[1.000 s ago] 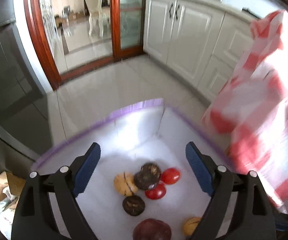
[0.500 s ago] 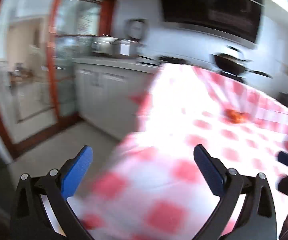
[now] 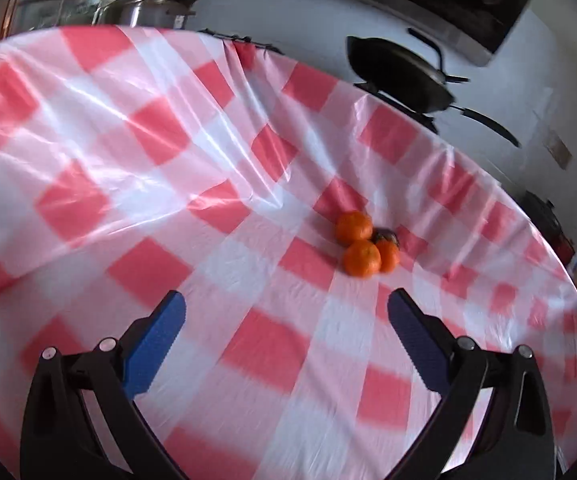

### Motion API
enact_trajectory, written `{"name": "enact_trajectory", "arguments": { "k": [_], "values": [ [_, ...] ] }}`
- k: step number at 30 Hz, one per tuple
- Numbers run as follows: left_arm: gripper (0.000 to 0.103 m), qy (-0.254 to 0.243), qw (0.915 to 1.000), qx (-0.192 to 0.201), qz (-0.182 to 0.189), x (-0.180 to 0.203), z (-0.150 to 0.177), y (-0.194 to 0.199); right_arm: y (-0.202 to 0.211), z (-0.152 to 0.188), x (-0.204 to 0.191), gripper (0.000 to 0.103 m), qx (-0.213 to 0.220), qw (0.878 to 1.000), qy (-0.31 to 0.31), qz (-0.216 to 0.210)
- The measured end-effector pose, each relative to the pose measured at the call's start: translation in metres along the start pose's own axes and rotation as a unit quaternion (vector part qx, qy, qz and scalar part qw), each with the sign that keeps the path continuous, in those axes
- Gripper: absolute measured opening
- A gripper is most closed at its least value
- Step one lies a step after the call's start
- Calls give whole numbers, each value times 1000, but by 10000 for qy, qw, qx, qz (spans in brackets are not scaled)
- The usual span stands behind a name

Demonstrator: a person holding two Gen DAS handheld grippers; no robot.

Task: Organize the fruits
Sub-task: 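Move both open tools back over the tangerines on the tablecloth, then grasp a tangerine with the right tool while the left tool grasps another tangerine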

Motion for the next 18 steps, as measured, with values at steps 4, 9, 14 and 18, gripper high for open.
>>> {"name": "enact_trajectory", "arguments": {
  "k": [4, 9, 14, 18],
  "values": [
    [101, 441, 9990, -15, 9, -8, -10, -32, -26, -12, 21, 83, -5, 9997, -99, 226],
    [101, 672, 9975, 200, 115, -23, -25, -48, -83, -32, 16, 70, -285, 9983, 251, 444],
    [101, 1163, 9922, 390, 238, -55, -28, -39, -154, -52, -4, 64, -773, 9923, 793, 557],
    [101, 1262, 9905, 493, 224, -65, -31, -35, -197, -64, -21, 64, -1060, 9869, 1075, 561]
  ]
}}
Point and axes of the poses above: each gripper's, at about its wrist camera, not at the fingertips, and y roughly against the way its jaws point, x to its right, z to its underside, the point moved 5 cm from there along -y, roughly the way its jaws point, and after that the axes turned 7 degrees about z, right-handed, at the moved point
